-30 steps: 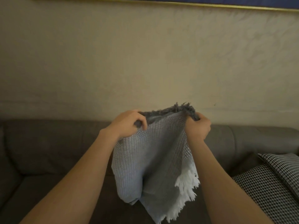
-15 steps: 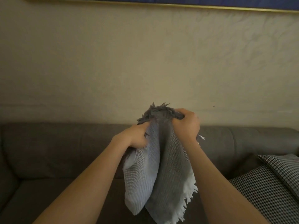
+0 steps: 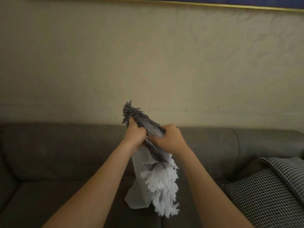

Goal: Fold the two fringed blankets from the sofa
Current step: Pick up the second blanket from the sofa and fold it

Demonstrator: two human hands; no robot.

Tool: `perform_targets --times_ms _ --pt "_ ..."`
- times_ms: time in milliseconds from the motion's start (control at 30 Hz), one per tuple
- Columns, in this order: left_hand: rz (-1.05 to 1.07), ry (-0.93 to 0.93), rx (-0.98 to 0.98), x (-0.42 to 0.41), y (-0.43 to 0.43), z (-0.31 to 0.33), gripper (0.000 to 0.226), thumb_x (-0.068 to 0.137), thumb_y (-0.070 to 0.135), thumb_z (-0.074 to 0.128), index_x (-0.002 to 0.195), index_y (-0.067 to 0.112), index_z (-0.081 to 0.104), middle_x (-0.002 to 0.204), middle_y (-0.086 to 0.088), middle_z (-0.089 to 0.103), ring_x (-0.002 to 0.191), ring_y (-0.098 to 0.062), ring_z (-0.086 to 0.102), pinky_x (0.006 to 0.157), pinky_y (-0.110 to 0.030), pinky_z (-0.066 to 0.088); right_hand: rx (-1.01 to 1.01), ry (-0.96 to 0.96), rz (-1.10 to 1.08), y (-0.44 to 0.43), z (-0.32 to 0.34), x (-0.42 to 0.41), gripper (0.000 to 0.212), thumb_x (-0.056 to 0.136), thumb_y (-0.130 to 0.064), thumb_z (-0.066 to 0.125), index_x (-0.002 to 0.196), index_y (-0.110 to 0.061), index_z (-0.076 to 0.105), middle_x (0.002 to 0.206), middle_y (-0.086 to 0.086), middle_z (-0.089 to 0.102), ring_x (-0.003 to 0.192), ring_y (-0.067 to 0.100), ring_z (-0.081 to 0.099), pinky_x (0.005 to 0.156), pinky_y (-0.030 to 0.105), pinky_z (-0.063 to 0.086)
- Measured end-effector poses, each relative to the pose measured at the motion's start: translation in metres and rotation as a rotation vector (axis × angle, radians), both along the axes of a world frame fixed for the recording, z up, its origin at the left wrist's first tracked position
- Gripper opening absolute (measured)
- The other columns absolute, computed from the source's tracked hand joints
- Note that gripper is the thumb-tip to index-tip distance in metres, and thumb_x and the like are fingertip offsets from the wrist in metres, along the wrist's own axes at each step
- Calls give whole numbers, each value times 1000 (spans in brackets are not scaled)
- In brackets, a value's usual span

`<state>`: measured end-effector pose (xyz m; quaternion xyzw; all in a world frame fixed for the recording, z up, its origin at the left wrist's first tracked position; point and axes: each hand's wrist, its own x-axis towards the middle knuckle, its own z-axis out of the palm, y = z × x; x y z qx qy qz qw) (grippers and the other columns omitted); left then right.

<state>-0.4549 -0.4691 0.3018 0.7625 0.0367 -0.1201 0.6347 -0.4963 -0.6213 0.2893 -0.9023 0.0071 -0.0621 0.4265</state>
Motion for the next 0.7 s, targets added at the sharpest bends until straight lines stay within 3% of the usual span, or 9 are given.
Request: perform_targets --times_ms 100,200,267,300,367,467,533,600,700 --pt "60 -7 19 -3 4 1 90 100 -2 42 169 37 -1 155 -7 48 117 -33 61 97 -51 60 -180 111 14 -11 5 0 43 82 -40 84 65 -15 53 53 -5 47 45 8 45 44 24 30" --pt "73 -112 123 -3 9 10 108 101 -8 45 162 47 -25 124 0 61 84 -33 66 67 -41 55 -387 92 -175 -25 4 4 40 86 -31 74 64 -15 45 59 3 49 53 25 52 47 29 35" --pt "58 -186 179 1 15 20 112 100 -9 44 157 53 -30 138 -3 62 88 -39 70 63 -40 53 -423 -15 -270 -25 -1 2 37 91 -24 66 61 -18 46 58 4 50 53 27 52 46 30 36" --pt "57 -209 180 4 17 24 113 99 -9 43 156 56 -29 153 -8 55 93 -36 71 63 -37 55 -405 -64 -235 -20 -5 1 41 94 -23 65 59 -19 44 55 1 48 50 22 48 45 32 34" --pt "43 -218 184 5 19 25 114 96 -8 43 155 62 -24 159 -13 51 93 -28 71 68 -37 59 -295 -141 -152 -7 -16 -2 46 98 -22 64 59 -21 40 52 -5 44 47 12 40 47 38 29" --pt "-36 -217 226 -2 11 11 110 93 -9 43 162 56 -14 149 -12 58 82 -22 66 68 -40 57 -126 -210 -109 8 -35 -1 38 98 -11 63 64 -15 48 52 -2 47 48 18 44 52 38 29" --pt "-74 -214 246 -8 5 2 107 94 -9 44 165 50 -9 129 -9 66 80 -25 64 67 -41 53 -97 -216 -46 12 -43 -4 25 95 -6 62 71 -5 60 58 6 60 54 25 56 56 40 39" --pt "-100 -194 259 -7 5 -6 103 95 -9 45 167 46 -2 123 1 60 90 -24 63 69 -37 51 -72 -198 -15 11 -50 -7 24 96 -11 63 74 -2 67 60 9 64 57 26 60 59 41 44" --pt "-111 -196 269 -7 7 -12 94 94 -8 46 168 41 15 149 0 51 121 -25 57 91 -37 55 0 -204 -35 6 -54 -11 39 98 -19 69 62 -6 59 49 -1 54 45 13 47 48 30 34"
